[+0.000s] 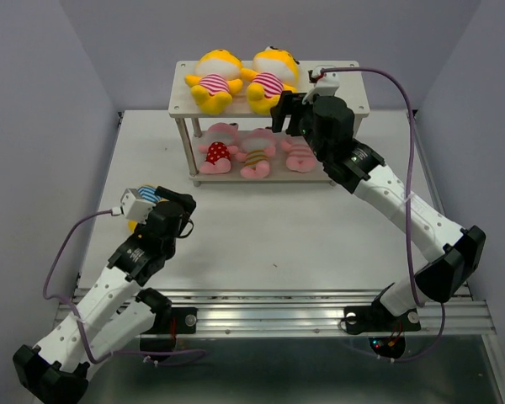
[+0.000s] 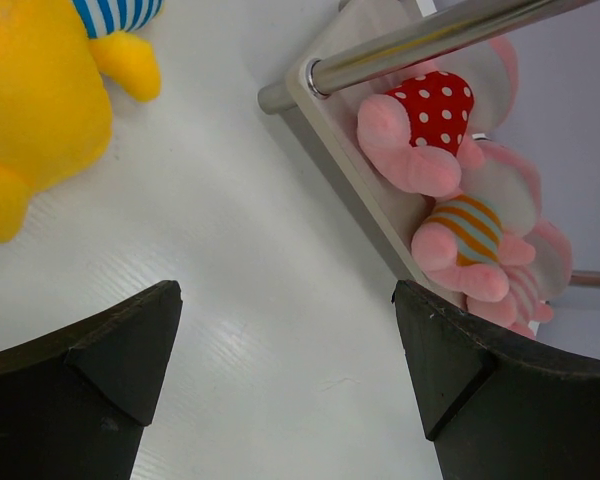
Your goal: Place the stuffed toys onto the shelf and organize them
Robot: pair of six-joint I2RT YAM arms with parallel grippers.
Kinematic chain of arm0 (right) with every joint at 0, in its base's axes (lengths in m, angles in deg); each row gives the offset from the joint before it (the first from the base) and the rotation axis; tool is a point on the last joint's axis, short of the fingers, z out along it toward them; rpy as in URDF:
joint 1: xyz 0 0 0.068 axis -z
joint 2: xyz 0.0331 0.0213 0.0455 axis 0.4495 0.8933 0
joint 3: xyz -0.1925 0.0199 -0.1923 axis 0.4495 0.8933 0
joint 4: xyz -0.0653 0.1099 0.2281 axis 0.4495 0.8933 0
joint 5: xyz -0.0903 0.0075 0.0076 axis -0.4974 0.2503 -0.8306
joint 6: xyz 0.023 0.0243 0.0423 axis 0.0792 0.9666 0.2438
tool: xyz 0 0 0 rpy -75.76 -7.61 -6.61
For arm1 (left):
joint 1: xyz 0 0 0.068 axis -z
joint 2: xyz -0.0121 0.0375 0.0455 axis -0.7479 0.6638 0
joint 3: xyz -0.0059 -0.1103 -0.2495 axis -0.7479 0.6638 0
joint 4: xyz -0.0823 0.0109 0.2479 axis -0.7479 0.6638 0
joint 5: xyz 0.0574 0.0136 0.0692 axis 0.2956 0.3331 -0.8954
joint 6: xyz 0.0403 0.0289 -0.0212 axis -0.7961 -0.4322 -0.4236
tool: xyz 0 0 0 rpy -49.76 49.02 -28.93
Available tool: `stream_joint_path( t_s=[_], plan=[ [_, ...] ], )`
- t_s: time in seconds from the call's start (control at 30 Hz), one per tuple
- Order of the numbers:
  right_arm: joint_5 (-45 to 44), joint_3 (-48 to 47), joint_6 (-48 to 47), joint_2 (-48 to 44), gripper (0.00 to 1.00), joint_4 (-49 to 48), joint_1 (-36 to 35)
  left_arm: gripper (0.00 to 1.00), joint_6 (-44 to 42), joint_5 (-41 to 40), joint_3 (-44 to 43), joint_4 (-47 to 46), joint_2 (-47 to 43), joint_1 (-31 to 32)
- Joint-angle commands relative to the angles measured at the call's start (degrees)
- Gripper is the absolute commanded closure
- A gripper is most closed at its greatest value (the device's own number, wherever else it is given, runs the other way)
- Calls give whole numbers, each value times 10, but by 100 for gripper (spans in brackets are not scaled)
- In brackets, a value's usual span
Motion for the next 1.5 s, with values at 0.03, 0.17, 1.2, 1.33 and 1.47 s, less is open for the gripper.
stream_joint_path(
  t_s=[0.03, 0.17, 1.2, 1.33, 1.47],
  plan=[
    [-6, -29, -13, -8, 21, -31, 4, 1, -29, 14, -8, 3, 10, -29],
    [-4, -28, -18, -10, 20, -31, 4, 1, -43, 27, -12, 7, 19, -52],
    [79, 166, -83, -262, 0, -3, 4, 1, -70, 39, -46, 49, 218, -316],
    [60, 173, -75, -267, 0, -2, 4, 1, -70, 46, -33, 35, 236, -319],
    [56, 179, -73, -272, 0, -3, 4, 5, -64, 44, -23, 28, 252, -319]
  ],
)
